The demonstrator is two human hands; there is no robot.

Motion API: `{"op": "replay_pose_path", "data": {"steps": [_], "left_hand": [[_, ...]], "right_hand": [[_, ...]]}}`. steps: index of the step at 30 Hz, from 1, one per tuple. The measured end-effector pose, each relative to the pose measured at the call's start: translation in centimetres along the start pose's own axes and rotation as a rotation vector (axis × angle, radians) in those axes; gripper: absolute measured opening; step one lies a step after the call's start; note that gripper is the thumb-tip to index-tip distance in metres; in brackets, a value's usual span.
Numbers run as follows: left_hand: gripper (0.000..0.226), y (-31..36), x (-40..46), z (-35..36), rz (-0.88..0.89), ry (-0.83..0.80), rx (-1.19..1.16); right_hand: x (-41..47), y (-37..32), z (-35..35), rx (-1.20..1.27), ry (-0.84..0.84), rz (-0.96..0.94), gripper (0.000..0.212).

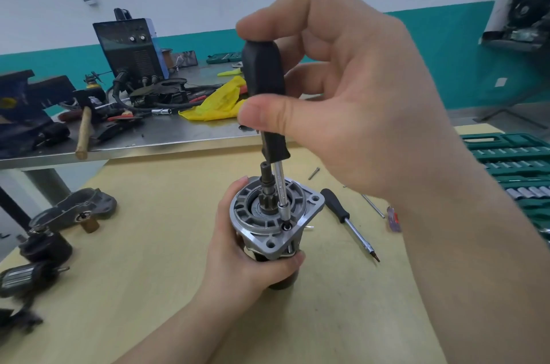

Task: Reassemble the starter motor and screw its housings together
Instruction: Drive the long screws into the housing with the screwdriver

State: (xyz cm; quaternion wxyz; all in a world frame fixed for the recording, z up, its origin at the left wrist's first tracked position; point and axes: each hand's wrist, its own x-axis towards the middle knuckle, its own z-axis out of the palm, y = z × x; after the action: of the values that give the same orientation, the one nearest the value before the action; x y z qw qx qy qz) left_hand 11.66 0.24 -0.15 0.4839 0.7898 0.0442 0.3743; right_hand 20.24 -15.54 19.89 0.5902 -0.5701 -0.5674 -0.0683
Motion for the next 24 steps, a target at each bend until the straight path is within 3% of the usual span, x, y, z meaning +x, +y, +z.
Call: {"op": "replay_pose_path", "data": {"steps": [3, 5, 9, 12, 18, 20, 24], "left_hand": [[0.118, 0.0, 0.0, 0.0, 0.001, 0.008, 0.009], [0.119, -0.1, 0.0, 0.0, 0.000, 0.006, 0.011], [0.118, -0.2, 0.1, -0.1, -0.019, 0.005, -0.004], [0.116, -0.2, 0.1, -0.1, -0.032, 0.014, -0.011], [0.119, -0.1, -0.3, 0.0, -0.021, 0.009, 0.001], [0.120, -0.1, -0.2, 0.0, -0.017, 0.001, 0.002], [0.118, -0.2, 0.0, -0.1, -0.027, 0.006, -0.006]], "right_hand": [[-0.2, 0.2, 1.1, -0.224, 0.139, -0.013, 0.038], [-0.2, 0.3, 1.3, -0.244, 0.150, -0.016, 0.037], [-0.2, 0.4, 0.4, 0.206, -0.114, 0.027, 0.033], [-0.2, 0.4, 0.0, 0.297, -0.175, 0.039, 0.039], [-0.1, 1.1, 1.4, -0.109, 0.160, -0.002, 0.039], [-0.1, 1.4, 1.6, -0.177, 0.196, 0.001, 0.037], [-0.2, 1.4, 0.6, 0.168, 0.008, 0.042, 0.031]]}}
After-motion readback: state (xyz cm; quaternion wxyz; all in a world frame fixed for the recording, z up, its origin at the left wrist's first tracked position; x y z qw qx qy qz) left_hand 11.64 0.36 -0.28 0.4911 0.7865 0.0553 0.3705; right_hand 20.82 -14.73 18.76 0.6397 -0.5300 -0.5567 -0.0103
